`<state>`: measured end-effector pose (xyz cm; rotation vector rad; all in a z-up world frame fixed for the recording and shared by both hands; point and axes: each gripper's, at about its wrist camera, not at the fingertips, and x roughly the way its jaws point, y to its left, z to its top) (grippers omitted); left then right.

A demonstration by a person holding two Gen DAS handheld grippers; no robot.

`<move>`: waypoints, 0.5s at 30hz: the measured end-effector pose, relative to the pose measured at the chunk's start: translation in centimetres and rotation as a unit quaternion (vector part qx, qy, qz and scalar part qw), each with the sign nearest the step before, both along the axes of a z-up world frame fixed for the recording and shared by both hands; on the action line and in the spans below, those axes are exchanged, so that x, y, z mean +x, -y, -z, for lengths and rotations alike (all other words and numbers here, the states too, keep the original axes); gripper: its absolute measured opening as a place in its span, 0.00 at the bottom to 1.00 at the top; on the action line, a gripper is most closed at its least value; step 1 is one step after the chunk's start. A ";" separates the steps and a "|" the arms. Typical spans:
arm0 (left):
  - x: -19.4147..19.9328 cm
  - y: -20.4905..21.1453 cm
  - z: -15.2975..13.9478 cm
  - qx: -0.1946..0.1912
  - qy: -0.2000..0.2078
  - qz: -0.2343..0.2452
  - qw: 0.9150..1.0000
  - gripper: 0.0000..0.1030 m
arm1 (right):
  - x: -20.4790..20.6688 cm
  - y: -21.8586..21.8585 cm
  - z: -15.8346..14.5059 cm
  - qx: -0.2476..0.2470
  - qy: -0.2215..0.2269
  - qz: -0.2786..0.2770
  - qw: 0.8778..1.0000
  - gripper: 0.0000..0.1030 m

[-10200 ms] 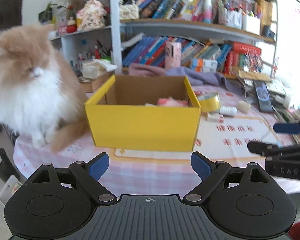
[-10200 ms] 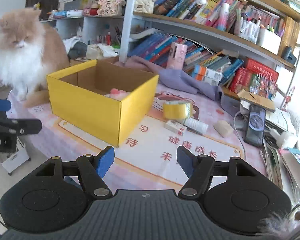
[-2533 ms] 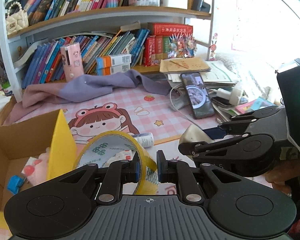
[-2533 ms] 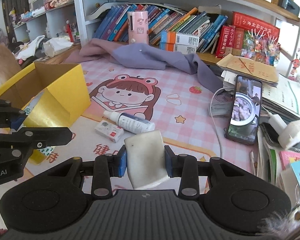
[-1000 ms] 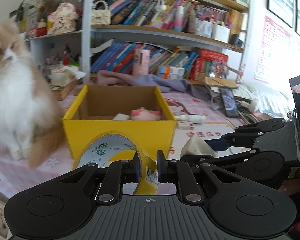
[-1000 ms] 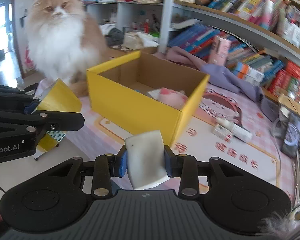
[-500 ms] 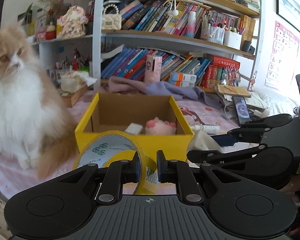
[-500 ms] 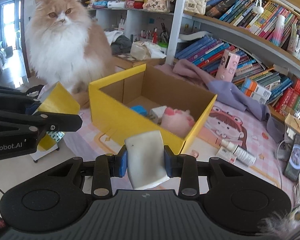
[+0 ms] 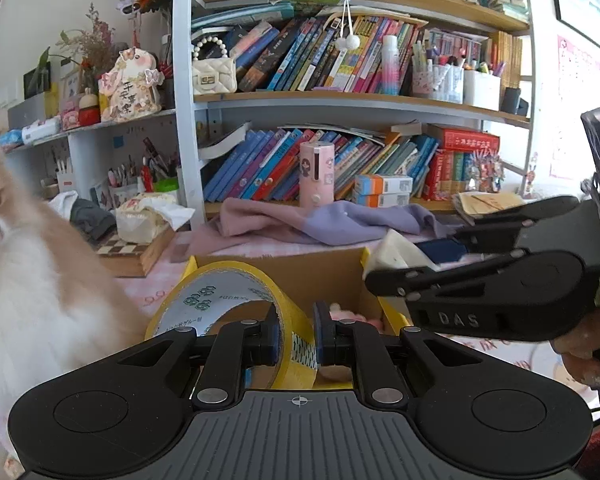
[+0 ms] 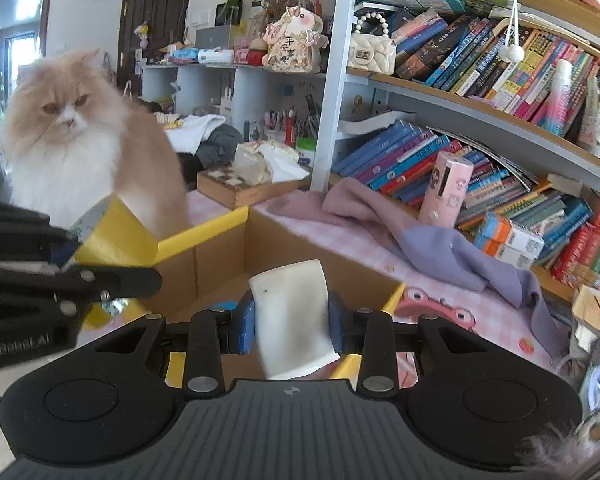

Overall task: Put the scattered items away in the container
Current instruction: 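Lower both grippers into the box and open them, releasing tape and block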

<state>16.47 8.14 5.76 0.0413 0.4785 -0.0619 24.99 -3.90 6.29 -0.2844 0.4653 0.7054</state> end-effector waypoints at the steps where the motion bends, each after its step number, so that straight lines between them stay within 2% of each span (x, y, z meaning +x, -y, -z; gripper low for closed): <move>1: 0.8 0.0 0.1 0.002 -0.004 -0.001 1.000 0.14 | 0.9 -0.2 -0.1 0.002 -0.001 -0.001 1.000 0.32; 8: 5.5 0.3 2.0 0.001 -0.053 -0.004 0.999 0.14 | 7.2 -2.8 -0.1 0.012 -0.035 -0.021 0.999 0.32; 15: 8.7 1.1 4.7 0.024 -0.109 0.004 0.994 0.13 | 12.0 -7.5 2.8 -0.019 -0.113 -0.059 0.992 0.32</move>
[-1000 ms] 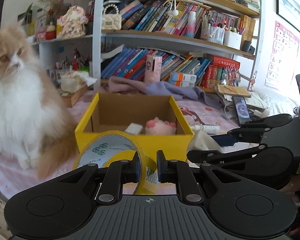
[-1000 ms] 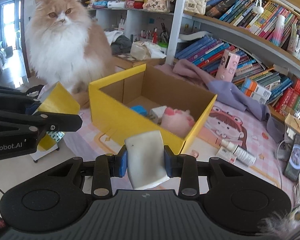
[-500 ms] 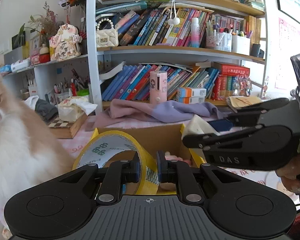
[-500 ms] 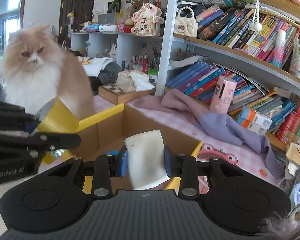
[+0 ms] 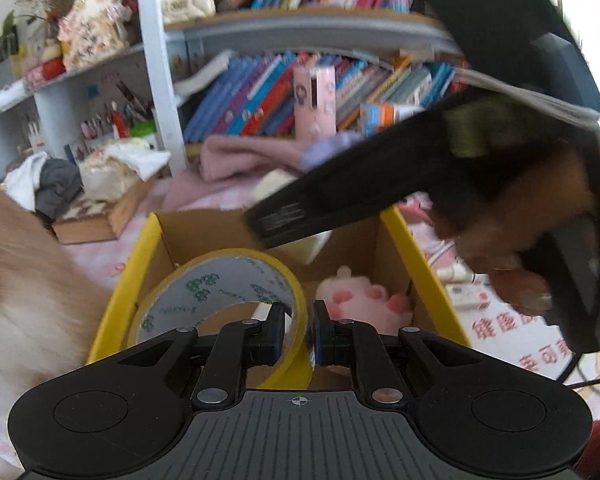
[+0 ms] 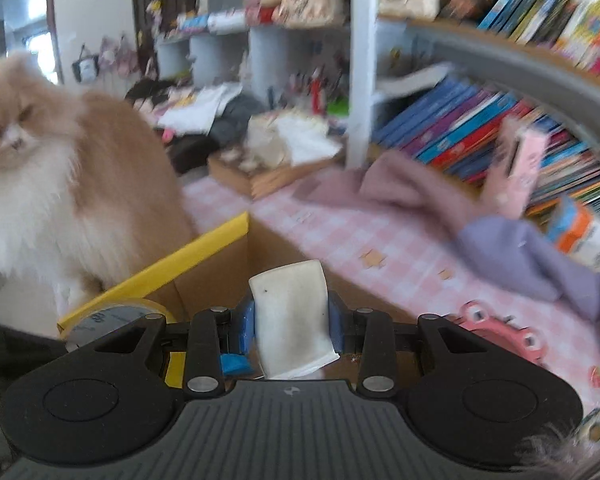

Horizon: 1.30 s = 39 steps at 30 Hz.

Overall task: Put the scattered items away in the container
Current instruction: 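Lower both grippers into the box and open them, releasing tape and block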

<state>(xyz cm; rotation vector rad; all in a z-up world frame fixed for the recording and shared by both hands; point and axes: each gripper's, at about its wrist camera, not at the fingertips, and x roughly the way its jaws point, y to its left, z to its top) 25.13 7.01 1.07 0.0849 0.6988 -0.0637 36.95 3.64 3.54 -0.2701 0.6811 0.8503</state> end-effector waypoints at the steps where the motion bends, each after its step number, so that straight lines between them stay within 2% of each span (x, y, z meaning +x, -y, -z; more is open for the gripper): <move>1: 0.4 0.0 0.3 -0.001 -0.008 0.000 1.000 0.13 | 0.4 -0.7 0.6 -0.008 -0.008 -0.007 1.000 0.32; 10: 2.7 -0.7 2.9 -0.011 -0.080 -0.008 0.997 0.13 | 3.3 -5.0 5.5 -0.072 -0.075 -0.038 0.994 0.32; 15: 3.1 -1.1 3.7 -0.022 -0.104 -0.013 0.994 0.13 | 4.6 -6.2 6.6 -0.094 -0.111 -0.043 0.988 0.32; 19: 3.2 -1.5 4.3 -0.035 -0.117 -0.023 0.992 0.13 | 4.9 -7.5 7.2 -0.113 -0.119 -0.051 0.985 0.32; 26: 2.8 -1.7 4.4 -0.034 -0.121 -0.031 0.992 0.13 | 4.9 -8.8 7.8 -0.128 -0.109 -0.056 0.984 0.34; 32: 2.4 -1.7 3.9 -0.025 -0.107 -0.040 0.993 0.19 | 5.0 -8.8 7.7 -0.116 -0.115 -0.049 0.985 0.37; 36: 1.9 -1.4 3.1 -0.010 -0.086 -0.045 0.995 0.26 | 4.6 -8.4 6.8 -0.088 -0.115 -0.048 0.988 0.55; 38: 1.6 -1.0 2.5 0.011 -0.068 -0.045 0.997 0.32 | 4.3 -8.1 6.1 -0.079 -0.108 -0.046 0.990 0.60; 39: 1.2 -0.7 2.0 0.022 -0.055 -0.045 0.997 0.39 | 4.2 -7.9 5.6 -0.075 -0.105 -0.045 0.991 0.62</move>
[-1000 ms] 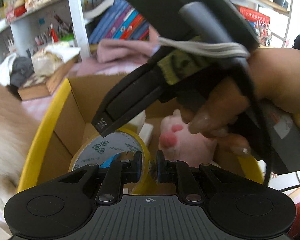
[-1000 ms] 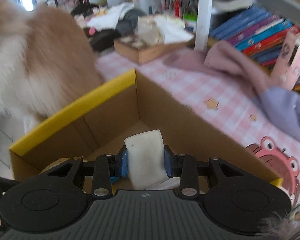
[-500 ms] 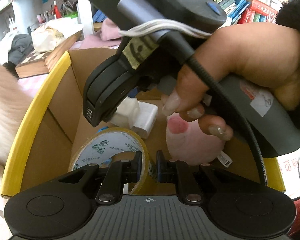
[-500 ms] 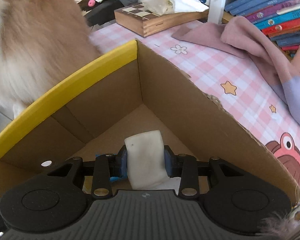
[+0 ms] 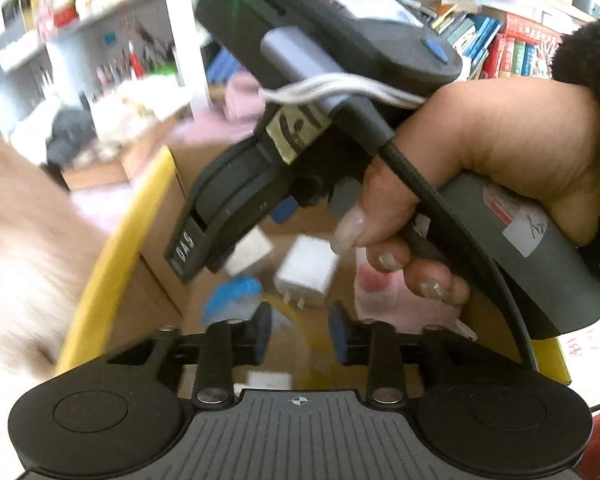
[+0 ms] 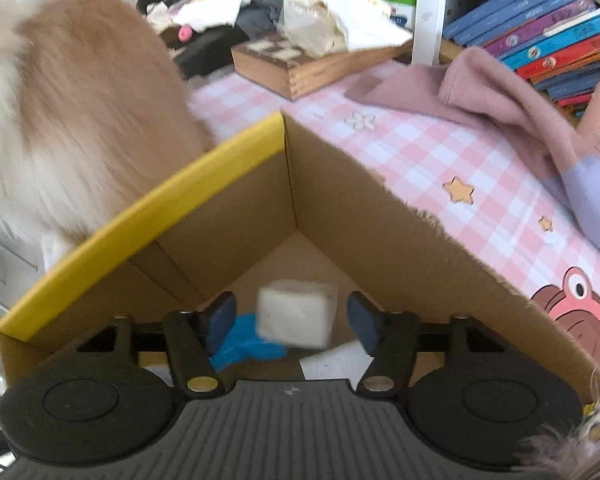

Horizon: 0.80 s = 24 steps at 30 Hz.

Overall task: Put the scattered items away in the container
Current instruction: 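Lower both grippers into the box and open them, releasing tape and block, then lift both open grippers out of the box and back over the table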

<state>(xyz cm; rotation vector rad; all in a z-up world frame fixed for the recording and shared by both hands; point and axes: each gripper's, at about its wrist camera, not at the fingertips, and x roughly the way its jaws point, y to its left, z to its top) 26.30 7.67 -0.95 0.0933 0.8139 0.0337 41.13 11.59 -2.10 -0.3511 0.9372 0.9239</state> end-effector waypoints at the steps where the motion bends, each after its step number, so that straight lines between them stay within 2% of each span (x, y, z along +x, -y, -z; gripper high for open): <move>1: -0.5 0.2 -0.5 0.012 0.016 0.000 1.000 0.47 | -0.2 0.2 -0.5 0.005 0.003 0.002 1.000 0.62; 4: -1.9 0.4 -1.9 0.025 0.053 -0.001 0.998 0.55 | -0.8 1.0 -2.0 0.022 0.014 0.007 1.000 0.62; 10: -4.1 0.5 -4.3 -0.008 0.107 -0.010 0.994 0.65 | -2.5 3.2 -5.0 0.053 0.051 0.013 0.997 0.63; 16: -4.5 0.4 -5.0 -0.026 0.127 -0.006 0.992 0.66 | -3.9 5.7 -7.6 0.087 0.082 0.030 0.992 0.63; 21: -6.1 0.6 -5.4 -0.024 0.138 -0.004 0.990 0.66 | -5.0 7.9 -9.0 0.107 0.099 0.055 0.988 0.62; 24: -6.9 0.2 -5.7 -0.028 0.149 -0.010 0.988 0.66 | -6.1 9.6 -9.7 0.116 0.127 0.080 0.982 0.62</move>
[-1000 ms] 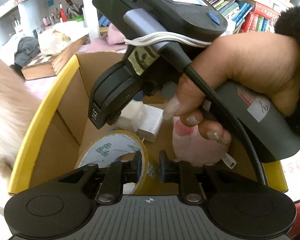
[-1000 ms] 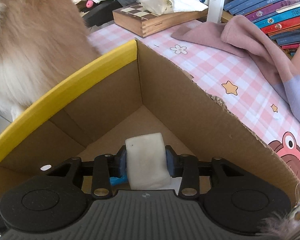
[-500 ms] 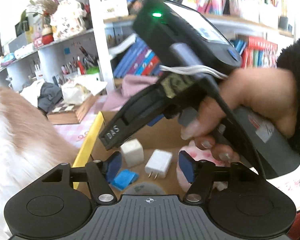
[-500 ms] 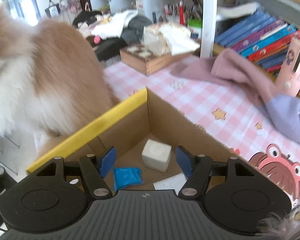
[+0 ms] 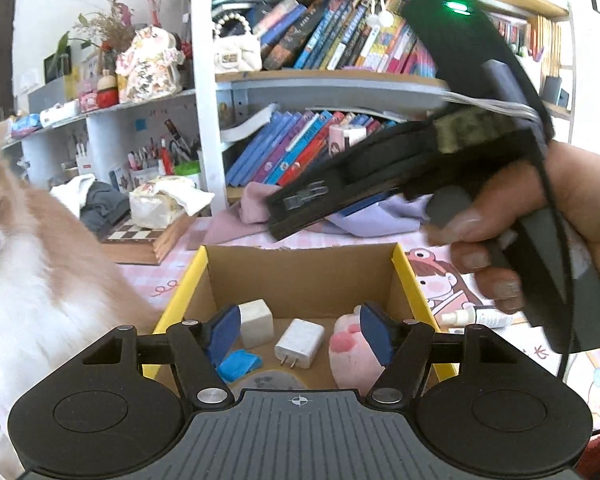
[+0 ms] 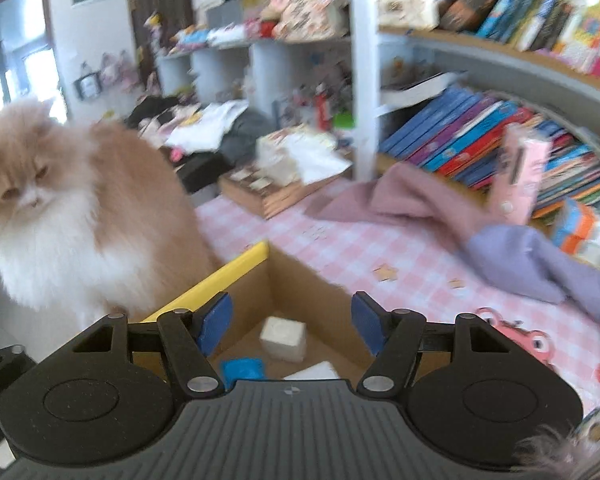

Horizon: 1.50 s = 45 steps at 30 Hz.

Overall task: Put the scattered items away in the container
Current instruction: 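Lift both open grippers out of the box and back over the table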

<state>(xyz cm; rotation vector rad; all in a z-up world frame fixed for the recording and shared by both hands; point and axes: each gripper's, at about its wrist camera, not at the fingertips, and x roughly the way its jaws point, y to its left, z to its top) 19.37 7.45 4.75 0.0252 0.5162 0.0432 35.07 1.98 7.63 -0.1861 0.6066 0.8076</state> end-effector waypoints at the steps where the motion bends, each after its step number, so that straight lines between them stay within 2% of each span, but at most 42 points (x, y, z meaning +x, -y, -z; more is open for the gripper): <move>1: -0.4 -0.1 -0.1 0.002 0.004 -0.002 1.000 0.66 | -0.5 0.7 -0.2 0.001 0.012 0.008 1.000 0.62; 9: -3.5 -0.4 -0.6 0.014 0.033 -0.007 0.999 0.66 | -4.6 5.9 -1.4 0.004 0.061 0.066 0.996 0.62; 16: -6.7 -0.5 -1.1 0.029 0.058 -0.014 0.998 0.69 | -9.4 9.3 -1.1 -0.003 0.095 0.115 0.989 0.61; 19: -8.1 -0.4 -1.1 0.031 0.065 -0.020 0.997 0.73 | -11.5 10.0 -0.5 -0.018 0.116 0.121 0.986 0.61; 22: -9.4 -0.4 -1.0 0.025 0.069 -0.028 0.997 0.78 | -13.5 10.3 0.3 -0.027 0.119 0.128 0.984 0.61; 28: -11.7 -0.4 -0.4 0.006 0.060 -0.031 0.998 0.84 | -18.0 10.4 1.7 -0.028 0.142 0.142 0.979 0.61; 33: -13.2 -0.1 0.2 0.008 0.056 -0.023 0.998 0.85 | -21.3 10.7 3.2 -0.056 0.172 0.132 0.975 0.61; 41: -14.7 0.9 1.8 0.012 0.029 -0.011 0.999 0.85 | -25.1 11.1 6.5 -0.067 0.107 0.139 0.982 0.60; 45: -14.5 1.4 2.5 0.013 0.007 -0.001 1.000 0.85 | -25.5 10.8 7.3 -0.085 0.097 0.131 0.983 0.60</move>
